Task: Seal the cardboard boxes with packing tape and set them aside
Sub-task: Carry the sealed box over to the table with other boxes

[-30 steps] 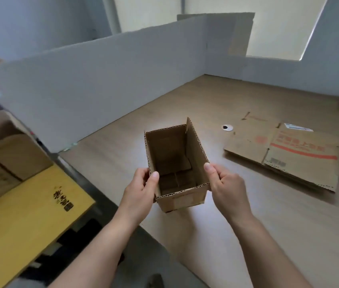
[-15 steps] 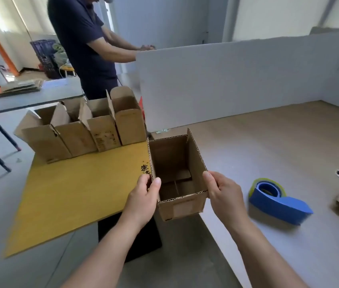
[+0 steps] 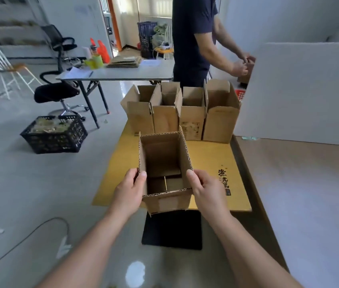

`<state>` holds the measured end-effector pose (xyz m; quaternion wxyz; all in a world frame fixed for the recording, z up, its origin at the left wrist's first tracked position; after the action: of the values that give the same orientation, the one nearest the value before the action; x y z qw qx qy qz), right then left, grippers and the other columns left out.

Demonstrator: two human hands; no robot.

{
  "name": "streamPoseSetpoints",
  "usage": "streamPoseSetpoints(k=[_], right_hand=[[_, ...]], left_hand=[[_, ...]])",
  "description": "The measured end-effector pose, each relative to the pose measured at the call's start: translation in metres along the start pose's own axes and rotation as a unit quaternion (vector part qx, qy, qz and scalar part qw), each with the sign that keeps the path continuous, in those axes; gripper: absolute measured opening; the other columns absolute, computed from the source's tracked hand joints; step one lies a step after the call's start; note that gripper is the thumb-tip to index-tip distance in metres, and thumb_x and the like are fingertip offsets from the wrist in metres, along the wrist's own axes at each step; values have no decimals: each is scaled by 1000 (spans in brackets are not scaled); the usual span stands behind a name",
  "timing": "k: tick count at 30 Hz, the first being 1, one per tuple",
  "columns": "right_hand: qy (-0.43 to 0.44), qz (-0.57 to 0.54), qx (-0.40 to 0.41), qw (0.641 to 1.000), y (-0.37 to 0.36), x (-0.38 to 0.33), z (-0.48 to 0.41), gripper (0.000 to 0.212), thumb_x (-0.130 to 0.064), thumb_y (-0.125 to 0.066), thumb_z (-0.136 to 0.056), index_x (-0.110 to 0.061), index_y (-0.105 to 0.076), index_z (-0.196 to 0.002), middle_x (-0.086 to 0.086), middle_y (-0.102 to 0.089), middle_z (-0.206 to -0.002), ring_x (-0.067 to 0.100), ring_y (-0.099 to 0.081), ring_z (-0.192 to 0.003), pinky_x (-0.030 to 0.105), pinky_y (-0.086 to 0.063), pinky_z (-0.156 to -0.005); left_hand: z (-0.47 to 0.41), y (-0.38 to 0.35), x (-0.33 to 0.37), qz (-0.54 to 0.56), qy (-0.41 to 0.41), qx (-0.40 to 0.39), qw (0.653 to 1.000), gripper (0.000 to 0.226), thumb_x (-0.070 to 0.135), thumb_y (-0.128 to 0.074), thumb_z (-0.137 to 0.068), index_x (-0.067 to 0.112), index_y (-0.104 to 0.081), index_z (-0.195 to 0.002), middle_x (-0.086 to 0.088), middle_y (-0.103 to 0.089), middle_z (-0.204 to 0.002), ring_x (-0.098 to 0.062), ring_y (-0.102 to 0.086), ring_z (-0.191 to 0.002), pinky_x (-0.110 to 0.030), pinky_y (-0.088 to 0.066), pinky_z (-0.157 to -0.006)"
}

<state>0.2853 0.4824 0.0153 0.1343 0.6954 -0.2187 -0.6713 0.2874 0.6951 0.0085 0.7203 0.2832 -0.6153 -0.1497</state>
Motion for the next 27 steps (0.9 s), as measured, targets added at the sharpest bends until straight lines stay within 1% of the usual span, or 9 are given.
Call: streamPoseSetpoints(k=[3,5,8,12,17,19,20,22,27], right_hand=[[-4,-27,-21,999,-42,-10,-18,38,-47,-45,-96,-23,-63,-119,-6,-68,-101,11,-61,-96,31,-52,-83],[-9,-34,-29,999,-71,-17,-37,37,-46,-46,-96,-23,-64,-119,-6,-69,-101,10,-61,-96,30,-51,-82],[-34,-27,-28,999,-113,-27,-72,31,-42,-47,-97,-24,-65,-114,-6,-69,-96,11,-61,-91,32,-49,-80],[-66,-12,-36,997,-167,-43,-117,31,-41,-48,-97,-23,-65,-115,-5,-69,-101,14,-61,-96,31,-46,-82],[-59,-3,-48,997,-215,-63,-162,27,-36,-46,-99,-16,-64,-102,-4,-62,-79,15,-54,-77,33,-43,-70],[-64,1,-52,997,-229,-62,-175,29,-38,-45,-99,-17,-63,-107,-6,-62,-84,13,-54,-79,32,-43,-71],[-68,6,-58,996,-235,-61,-180,30,-38,-44,-99,-17,-63,-109,-4,-64,-87,16,-56,-82,34,-44,-73],[-75,18,-67,995,-244,-59,-189,32,-38,-41,-100,-16,-62,-111,-2,-64,-91,20,-57,-87,34,-43,-73],[-95,34,-51,994,-249,-55,-205,38,-40,-40,-101,-16,-59,-123,3,-66,-116,24,-56,-110,32,-43,-86]], left_hand=[[-33,23,-23,11,1,15,1000,39,35,-40,-100,2,-50,-118,-26,-58,-113,-38,-52,-105,-32,-33,-75],[-63,37,-35,20,-2,18,1000,36,34,-40,-101,6,-52,-120,-19,-60,-109,-34,-53,-106,-31,-33,-78],[-117,59,-51,30,-6,12,999,37,32,-40,-101,7,-53,-125,-14,-59,-106,-32,-52,-108,-31,-34,-81],[-178,89,-71,26,13,4,1000,32,29,-40,-101,8,-55,-121,-6,-57,-101,-24,-50,-96,-28,-31,-77],[-241,110,-83,13,19,-10,1000,35,28,-38,-102,5,-52,-125,0,-49,-104,-21,-47,-100,-26,-29,-80],[-260,110,-90,5,24,-26,999,38,30,-36,-103,7,-52,-129,-5,-54,-110,-22,-46,-101,-27,-31,-81],[-269,108,-94,2,32,-39,999,41,32,-35,-103,9,-50,-133,-9,-56,-121,-24,-48,-108,-30,-34,-86],[-281,103,-102,-4,50,-63,997,46,36,-33,-102,13,-45,-140,-11,-50,-139,-27,-45,-126,-34,-34,-100],[-292,97,-101,-6,54,-73,996,51,39,-29,-103,15,-35,-147,-9,-37,-151,-26,-32,-140,-34,-26,-112]])
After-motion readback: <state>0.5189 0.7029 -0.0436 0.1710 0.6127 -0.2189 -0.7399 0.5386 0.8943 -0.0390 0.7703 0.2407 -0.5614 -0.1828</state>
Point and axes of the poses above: each hand's wrist, its own z-axis away from the middle knuckle, its own y-axis out of the back of the hand, x = y × z, the point moved 7 cm from there along -z, towards the middle knuckle
